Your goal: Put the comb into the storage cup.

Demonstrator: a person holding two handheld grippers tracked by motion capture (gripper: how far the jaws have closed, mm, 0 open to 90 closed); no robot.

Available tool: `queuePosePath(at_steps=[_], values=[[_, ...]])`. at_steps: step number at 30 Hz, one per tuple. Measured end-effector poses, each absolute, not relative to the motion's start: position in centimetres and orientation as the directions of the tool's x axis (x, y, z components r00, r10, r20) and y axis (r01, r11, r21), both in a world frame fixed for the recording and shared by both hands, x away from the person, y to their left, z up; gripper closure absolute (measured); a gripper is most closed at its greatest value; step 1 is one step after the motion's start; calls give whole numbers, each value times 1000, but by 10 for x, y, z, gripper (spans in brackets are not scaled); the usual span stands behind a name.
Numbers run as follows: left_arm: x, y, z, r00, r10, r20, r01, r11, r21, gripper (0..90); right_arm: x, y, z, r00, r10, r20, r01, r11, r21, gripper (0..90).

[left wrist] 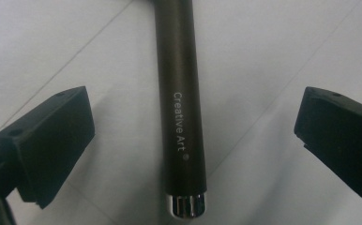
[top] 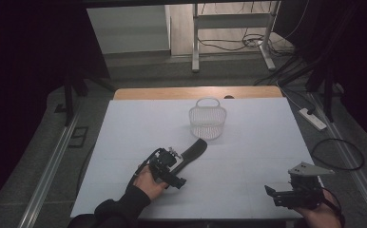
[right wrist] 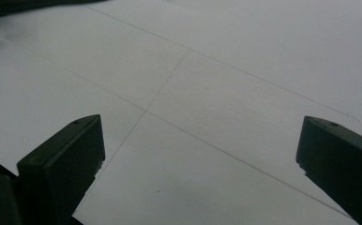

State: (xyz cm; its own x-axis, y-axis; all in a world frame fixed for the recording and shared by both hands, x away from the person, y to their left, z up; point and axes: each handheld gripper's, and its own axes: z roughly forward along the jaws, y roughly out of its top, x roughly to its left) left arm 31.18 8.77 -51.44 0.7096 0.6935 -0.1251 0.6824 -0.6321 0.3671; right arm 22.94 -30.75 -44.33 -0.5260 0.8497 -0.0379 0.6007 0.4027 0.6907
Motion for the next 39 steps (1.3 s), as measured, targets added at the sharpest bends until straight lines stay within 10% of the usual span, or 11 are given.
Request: queuePosePath(at_steps=[21,39], values=[[308,76,-519,718,695,-44,669,-671,320,39,229,-307,-443,-527,849,-40,600,405,690,17],[306,80,-508,718,694,-56,668,-664,337,698,229,-307,-444,-529,847,-41,599,408,689,18]])
